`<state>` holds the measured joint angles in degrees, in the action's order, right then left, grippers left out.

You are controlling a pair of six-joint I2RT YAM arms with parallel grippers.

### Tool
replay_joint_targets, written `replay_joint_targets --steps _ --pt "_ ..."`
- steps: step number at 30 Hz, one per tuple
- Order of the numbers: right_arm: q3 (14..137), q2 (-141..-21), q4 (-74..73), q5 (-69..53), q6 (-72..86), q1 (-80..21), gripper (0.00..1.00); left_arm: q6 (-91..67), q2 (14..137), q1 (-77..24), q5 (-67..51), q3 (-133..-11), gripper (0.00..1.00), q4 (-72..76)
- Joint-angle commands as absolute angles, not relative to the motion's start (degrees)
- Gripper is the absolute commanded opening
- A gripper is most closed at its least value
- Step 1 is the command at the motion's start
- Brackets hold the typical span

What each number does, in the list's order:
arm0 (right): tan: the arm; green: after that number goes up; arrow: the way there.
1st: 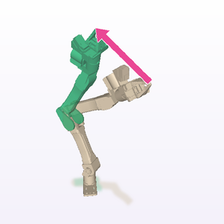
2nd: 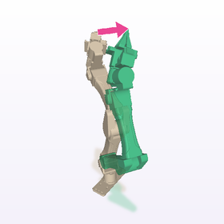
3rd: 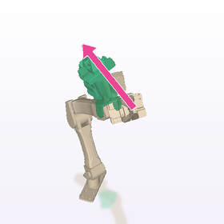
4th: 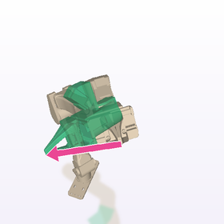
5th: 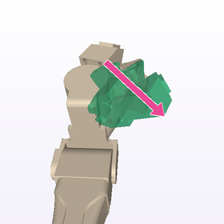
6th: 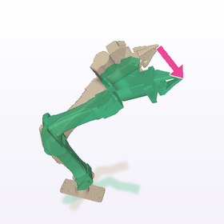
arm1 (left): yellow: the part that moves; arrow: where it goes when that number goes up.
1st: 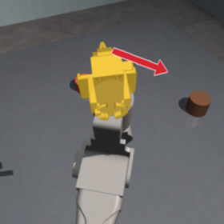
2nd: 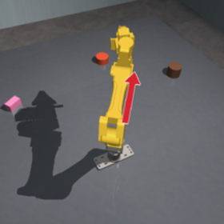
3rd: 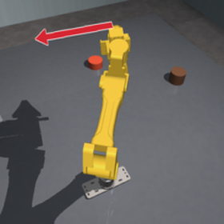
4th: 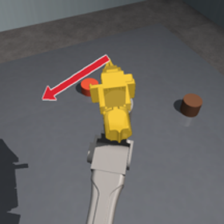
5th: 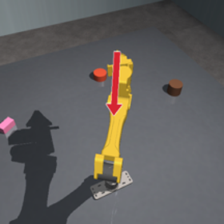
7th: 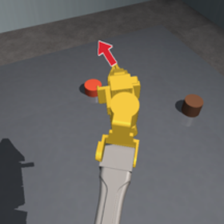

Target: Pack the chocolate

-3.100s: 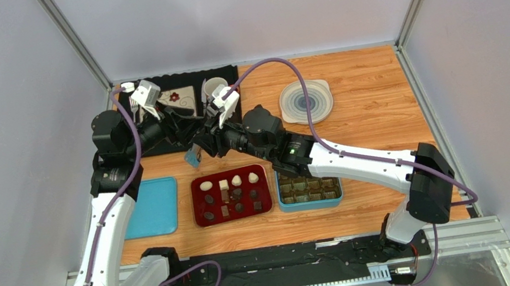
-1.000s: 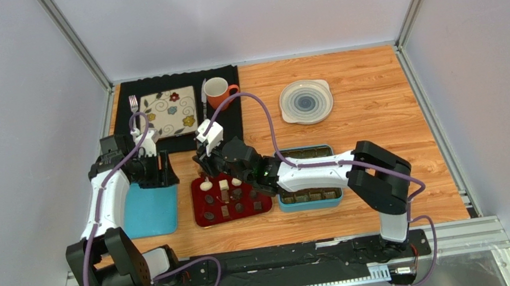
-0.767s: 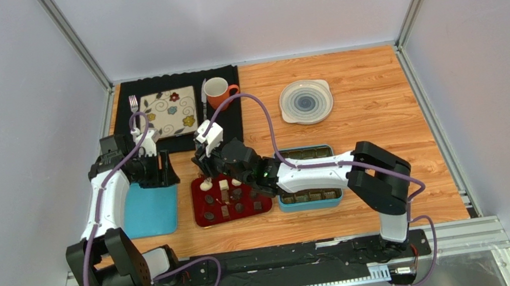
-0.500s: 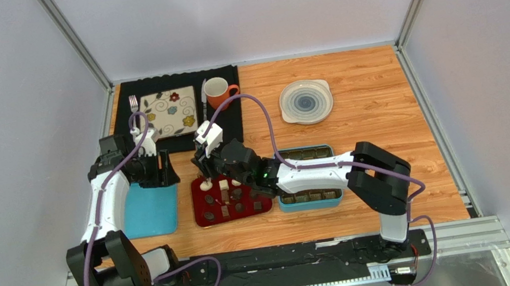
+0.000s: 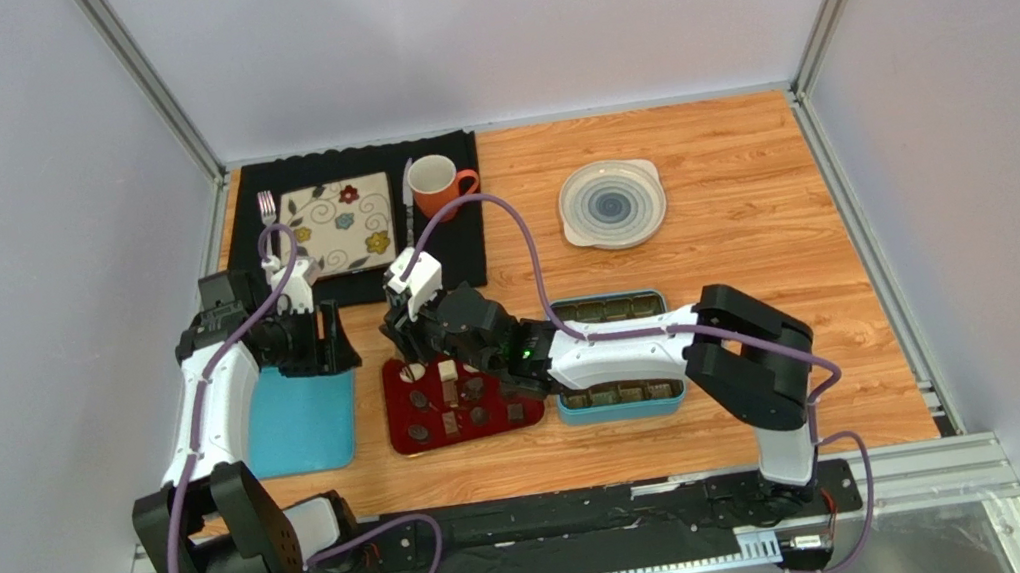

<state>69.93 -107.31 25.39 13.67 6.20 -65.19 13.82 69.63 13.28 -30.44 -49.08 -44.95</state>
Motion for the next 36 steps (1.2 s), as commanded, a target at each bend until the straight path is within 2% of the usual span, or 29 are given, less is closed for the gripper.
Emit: replay_joint_targets --steps 1,28,33,36 --pt "71.5 -107.3 27.4 15.0 6.9 -65.6 0.42 15.5 68.0 13.7 -32.3 -50.9 0.67 -44.8" --pt "72.9 -111.0 27.4 12.4 7.6 -65.6 0.42 15.2 66.5 13.7 -35.2 -51.2 0.67 -45.4" --pt "73.4 -111.4 27.4 11.7 7.8 -65.6 0.34 15.4 66.4 13.8 -35.4 -51.0 0.67 -45.6" --pt "73.1 -111.0 27.6 11.5 7.9 -65.7 0.23 15.5 66.4 13.7 -35.4 -50.9 0.67 -45.6"
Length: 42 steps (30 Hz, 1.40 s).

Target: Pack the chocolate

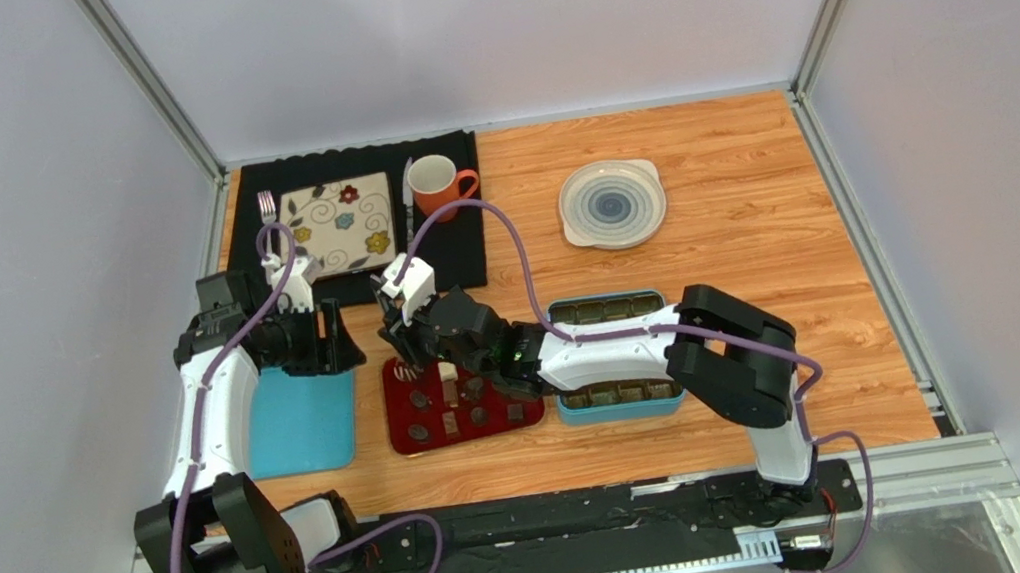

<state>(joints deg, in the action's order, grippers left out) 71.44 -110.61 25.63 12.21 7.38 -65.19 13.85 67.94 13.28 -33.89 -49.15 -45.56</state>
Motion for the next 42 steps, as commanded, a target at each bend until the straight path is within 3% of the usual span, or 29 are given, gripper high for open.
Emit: replay_joint_targets --steps 1,4,8,18,31,42 --pt "73.1 -110.7 27.6 11.5 7.9 -65.6 0.20 15.5 66.3 13.7 -35.2 -50.9 0.67 -45.6" --pt "71.9 -108.8 28.1 12.0 7.8 -65.6 0.11 15.6 66.4 13.7 -34.5 -50.9 0.66 -45.6" --pt "70.4 -104.9 28.2 13.7 5.7 -65.7 0.08 15.6 66.5 13.7 -33.7 -51.0 0.67 -45.4" --pt "63.2 -88.2 23.7 22.2 -2.0 -64.9 0.08 15.6 66.0 13.7 -33.3 -51.2 0.67 -45.8" --pt "48.3 -66.2 12.4 25.4 -0.4 -53.4 0.08 15.6 66.1 13.7 -34.3 -50.7 0.67 -45.8" --pt "44.8 -65.7 11.9 25.1 2.1 -51.4 0.08 15.5 66.2 13.7 -35.1 -51.6 0.66 -46.4"
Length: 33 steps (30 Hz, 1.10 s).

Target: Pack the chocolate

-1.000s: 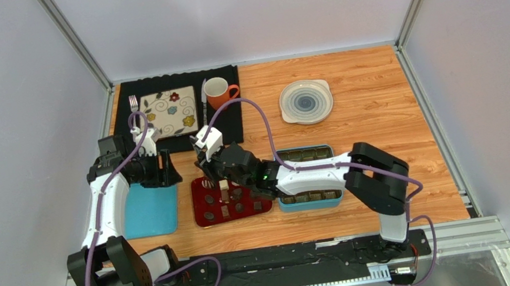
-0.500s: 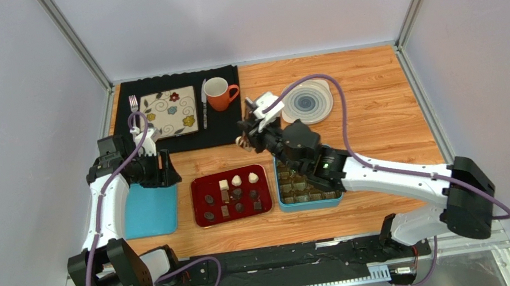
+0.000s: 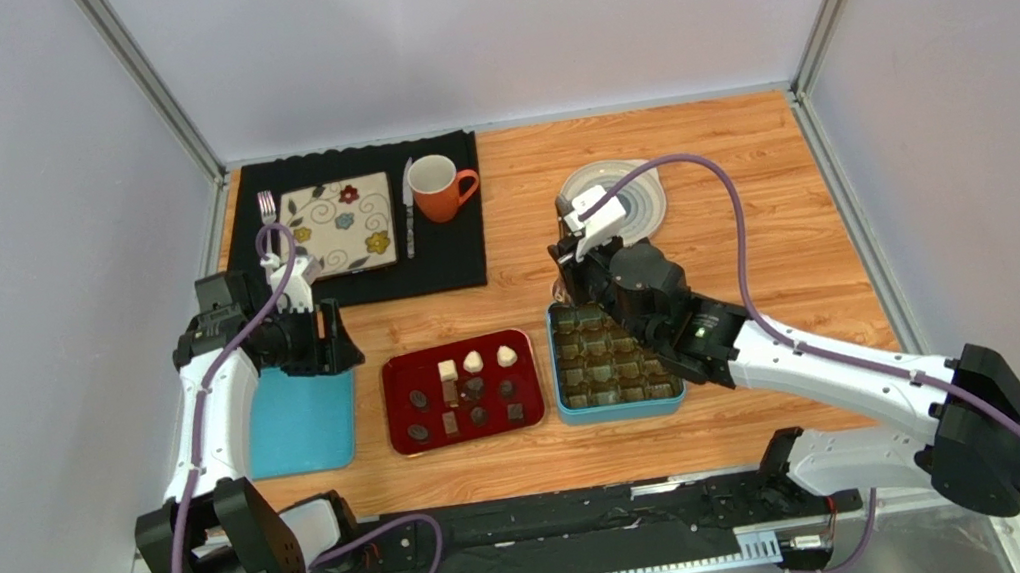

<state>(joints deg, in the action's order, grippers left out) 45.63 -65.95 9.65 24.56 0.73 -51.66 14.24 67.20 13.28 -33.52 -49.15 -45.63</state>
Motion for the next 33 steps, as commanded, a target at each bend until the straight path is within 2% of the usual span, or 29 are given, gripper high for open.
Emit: replay_joint_targets --steps 1,4,8,13,17,33 --pt "44.7 -65.8 12.1 24.8 2.1 -51.4 0.08 15.6 66.2 13.8 -35.0 -51.7 0.66 -46.4" --pt "44.3 -66.7 12.6 24.9 2.8 -51.2 0.09 15.6 66.4 13.7 -35.0 -51.9 0.66 -46.8" --pt "43.6 -67.5 13.0 24.8 3.5 -51.3 0.16 15.6 66.4 13.8 -35.3 -51.9 0.66 -46.8" --pt "43.2 -68.4 14.1 24.4 3.9 -51.2 0.21 15.7 66.5 13.7 -35.4 -52.2 0.66 -46.8" --pt "43.2 -68.9 14.2 24.1 4.1 -51.2 0.30 16.0 66.4 13.8 -35.3 -52.1 0.66 -46.9" --pt "42.6 -68.1 14.4 24.3 3.5 -51.3 0.31 16.3 65.9 13.6 -35.3 -52.7 0.66 -47.8"
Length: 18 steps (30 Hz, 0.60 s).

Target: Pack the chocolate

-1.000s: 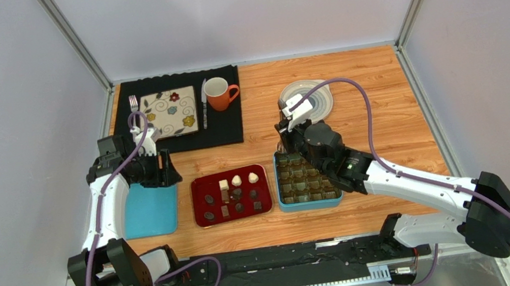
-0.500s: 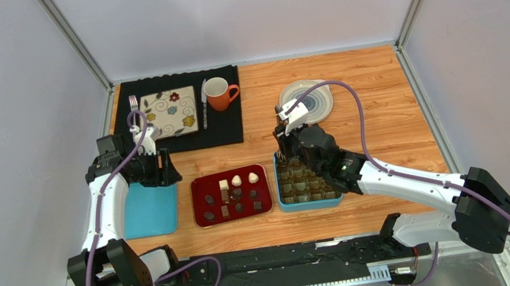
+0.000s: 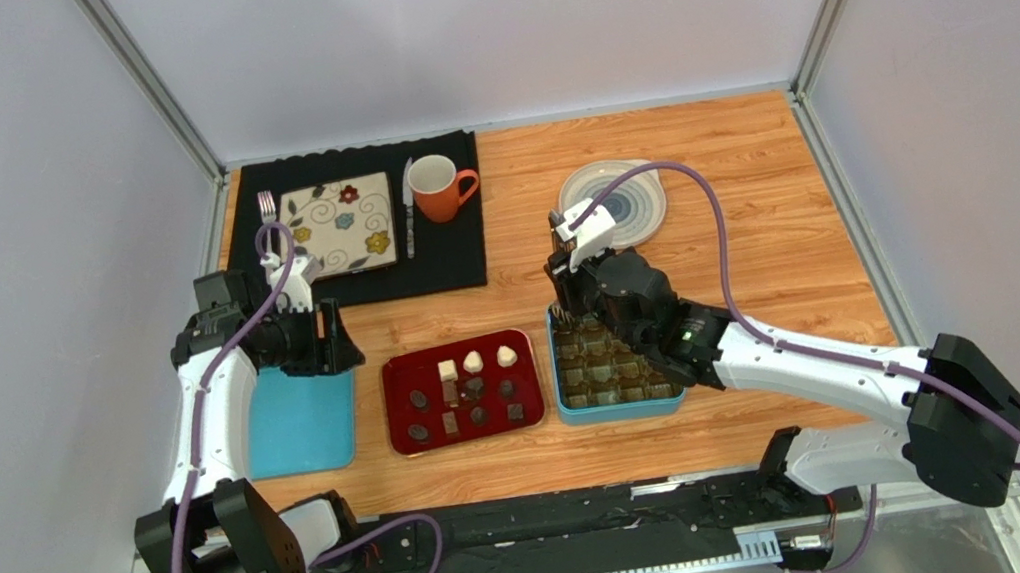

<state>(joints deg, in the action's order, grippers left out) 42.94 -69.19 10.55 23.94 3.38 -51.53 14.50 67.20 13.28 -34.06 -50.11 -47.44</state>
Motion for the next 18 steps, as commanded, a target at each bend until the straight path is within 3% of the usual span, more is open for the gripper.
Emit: replay_joint_targets --steps 1,18 --pt "42.5 -68.0 14.3 24.3 3.5 -51.2 0.31 16.5 66.0 13.7 -35.4 -52.7 0.66 -47.9" --pt "42.1 -65.7 14.0 24.3 3.5 -51.2 0.37 16.6 65.2 13.7 -35.3 -53.0 0.66 -48.6"
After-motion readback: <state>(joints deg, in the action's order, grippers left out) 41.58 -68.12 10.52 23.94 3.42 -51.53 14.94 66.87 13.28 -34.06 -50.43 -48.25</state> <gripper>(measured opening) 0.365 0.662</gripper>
